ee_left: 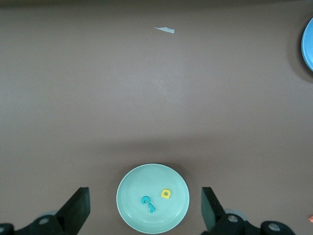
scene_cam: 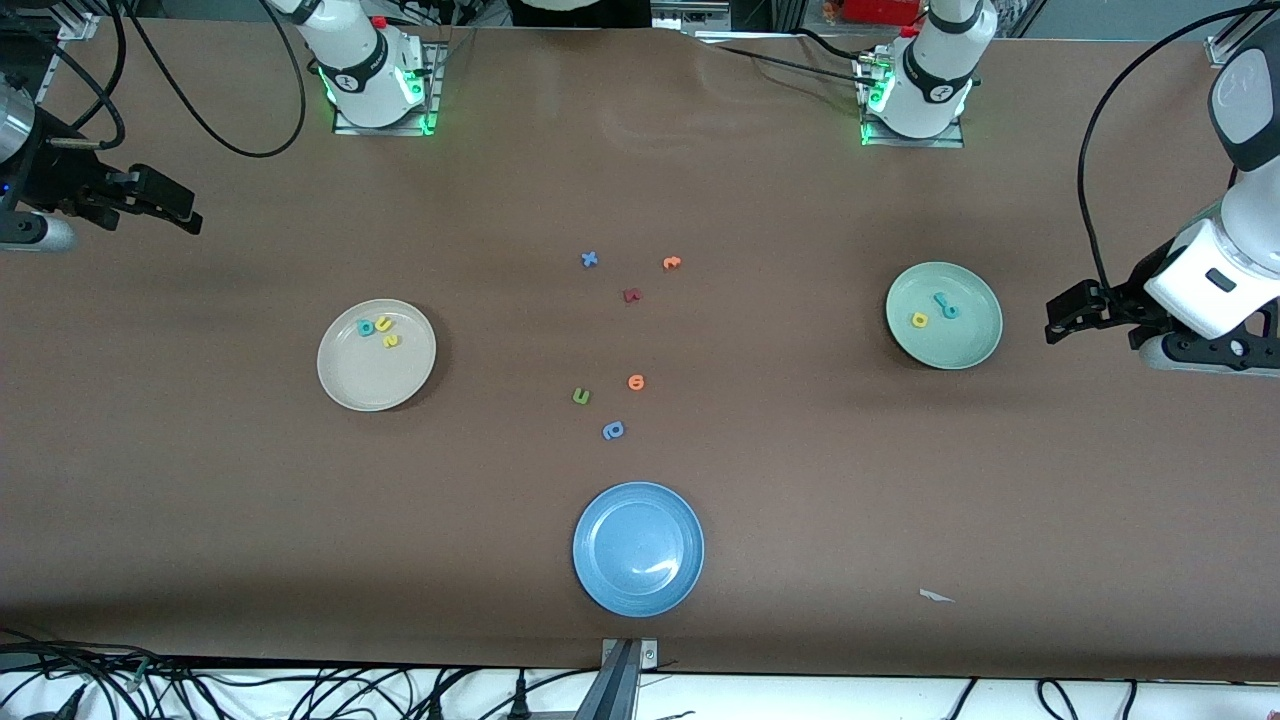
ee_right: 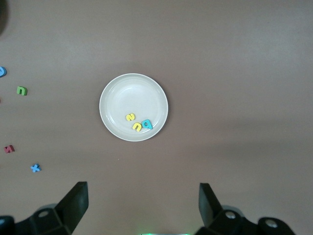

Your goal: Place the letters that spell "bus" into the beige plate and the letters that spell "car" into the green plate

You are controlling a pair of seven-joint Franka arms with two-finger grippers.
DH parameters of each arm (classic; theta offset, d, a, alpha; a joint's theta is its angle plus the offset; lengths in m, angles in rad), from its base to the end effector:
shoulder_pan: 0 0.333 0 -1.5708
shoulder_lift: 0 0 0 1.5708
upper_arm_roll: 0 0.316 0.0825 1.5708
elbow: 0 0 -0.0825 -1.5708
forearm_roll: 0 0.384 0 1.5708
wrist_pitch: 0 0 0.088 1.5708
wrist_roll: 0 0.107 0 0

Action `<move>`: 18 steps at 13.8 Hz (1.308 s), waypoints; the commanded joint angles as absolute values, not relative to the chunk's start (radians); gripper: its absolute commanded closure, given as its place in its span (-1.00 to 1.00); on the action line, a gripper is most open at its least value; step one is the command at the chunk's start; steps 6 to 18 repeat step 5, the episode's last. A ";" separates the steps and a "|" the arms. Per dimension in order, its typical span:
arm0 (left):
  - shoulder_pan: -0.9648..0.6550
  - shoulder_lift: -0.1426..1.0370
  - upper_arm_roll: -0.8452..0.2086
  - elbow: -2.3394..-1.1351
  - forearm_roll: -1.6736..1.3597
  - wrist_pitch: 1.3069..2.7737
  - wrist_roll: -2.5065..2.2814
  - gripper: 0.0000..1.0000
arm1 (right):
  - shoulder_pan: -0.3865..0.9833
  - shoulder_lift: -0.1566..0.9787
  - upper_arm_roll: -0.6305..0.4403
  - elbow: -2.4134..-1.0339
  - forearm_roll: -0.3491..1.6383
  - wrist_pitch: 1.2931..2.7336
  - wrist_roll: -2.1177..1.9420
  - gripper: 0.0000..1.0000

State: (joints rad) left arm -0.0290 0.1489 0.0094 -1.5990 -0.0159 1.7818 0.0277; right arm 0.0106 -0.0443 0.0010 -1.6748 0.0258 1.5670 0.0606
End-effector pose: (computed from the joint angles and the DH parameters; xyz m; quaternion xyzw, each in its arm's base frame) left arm 0.6124 -0.0137 0.5429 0.9996 -0.0222 0.0170 0.0070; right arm 0.5376 0.0090 0.5995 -0.9991 0.0248 0.0322 0.0117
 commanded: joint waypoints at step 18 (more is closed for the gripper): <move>-0.025 0.144 0.009 -1.588 -0.034 1.750 0.057 -1.00 | 0.014 -0.037 -0.002 -1.654 0.015 1.549 0.054 -1.00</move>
